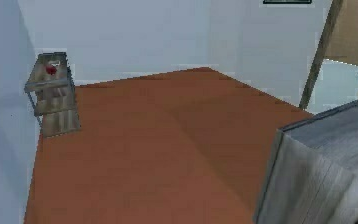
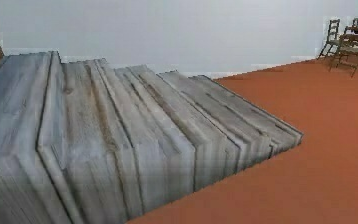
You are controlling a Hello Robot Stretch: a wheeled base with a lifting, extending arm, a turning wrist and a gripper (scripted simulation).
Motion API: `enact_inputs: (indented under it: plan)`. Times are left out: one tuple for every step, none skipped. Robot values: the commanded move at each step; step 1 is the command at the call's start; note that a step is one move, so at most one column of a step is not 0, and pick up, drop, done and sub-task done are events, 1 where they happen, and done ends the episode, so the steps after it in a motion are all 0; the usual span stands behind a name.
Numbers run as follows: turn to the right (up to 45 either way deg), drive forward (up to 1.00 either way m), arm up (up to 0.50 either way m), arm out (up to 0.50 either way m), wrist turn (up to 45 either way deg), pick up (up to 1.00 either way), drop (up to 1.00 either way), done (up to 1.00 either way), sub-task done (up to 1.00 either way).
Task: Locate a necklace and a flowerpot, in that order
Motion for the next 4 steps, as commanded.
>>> enact_inputs:
  plan:
    - [0.0,0.8,0.0,0.0,0.0,0.0,0.0,0.0,0.0]
    - [6.0,0.0,0.0,0.0,0.0,0.0,0.0,0.0,0.0]
    - [0.0,0.55,0.0,0.0,0.0,0.0,0.0,0.0,0.0]
    - [45.0,0.0,0.0,0.0,0.0,0.0,0.0,0.0,0.0]
